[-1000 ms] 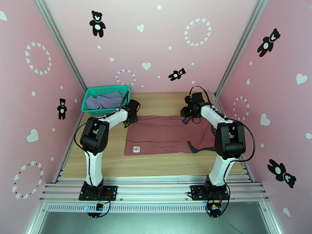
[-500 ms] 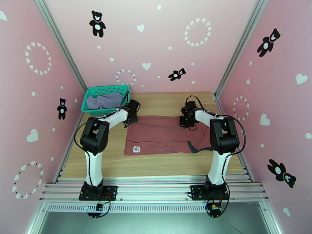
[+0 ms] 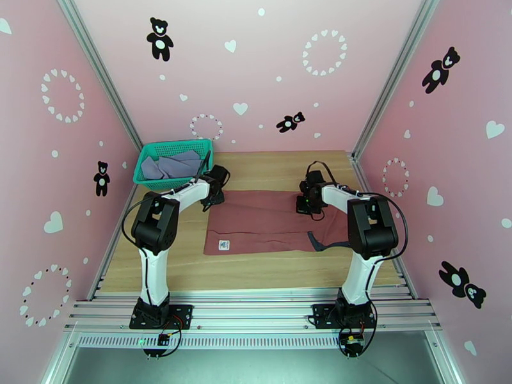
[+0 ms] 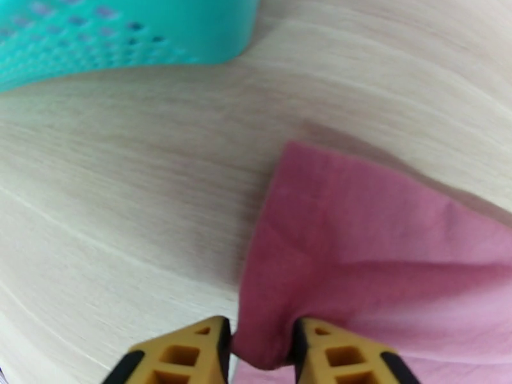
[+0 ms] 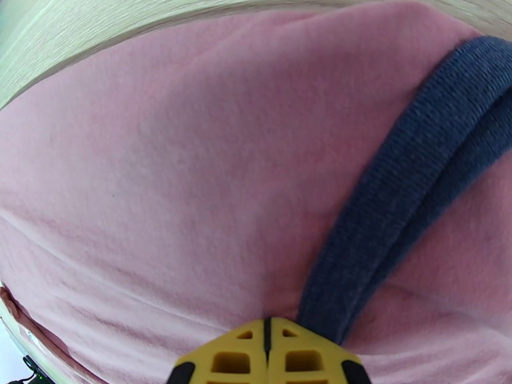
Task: Fold and stack the mixed laundry pile
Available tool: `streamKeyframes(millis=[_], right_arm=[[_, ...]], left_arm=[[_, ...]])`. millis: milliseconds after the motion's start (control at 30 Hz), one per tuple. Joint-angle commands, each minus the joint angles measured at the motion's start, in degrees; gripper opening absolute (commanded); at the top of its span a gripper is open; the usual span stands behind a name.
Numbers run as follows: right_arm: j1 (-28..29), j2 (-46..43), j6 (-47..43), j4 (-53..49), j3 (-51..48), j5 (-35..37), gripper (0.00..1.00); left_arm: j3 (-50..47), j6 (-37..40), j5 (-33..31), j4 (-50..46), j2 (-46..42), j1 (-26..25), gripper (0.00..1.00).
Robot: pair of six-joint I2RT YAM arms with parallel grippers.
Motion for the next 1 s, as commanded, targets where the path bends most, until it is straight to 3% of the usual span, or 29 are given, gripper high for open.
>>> streamKeyframes(millis=[0, 133, 533, 967], right_arm=[[-0.3, -0.1, 0.0, -2.8, -0.1, 3.7, 0.00], [-0.3, -0.1, -0.2, -3.0, 0.1, 3.8, 0.00], [-0.3, -0.7, -0.3, -4.0, 1.1, 4.6, 0.00], [-0.3, -3.7, -0.6, -6.3, 1.4, 7.3, 0.00]], left_arm=[[-2.7, -1.2, -0.4, -1.8, -3.1, -0.2, 0.20], [-2.5, -1.4, -0.3, -1.8, -4.5, -0.2, 0.00], [-2.5, -2.9, 0.1, -5.0, -9.7, -1.6, 0.00], [-8.5, -8.5, 1.6, -4.5, -5.6, -2.8, 0.00]])
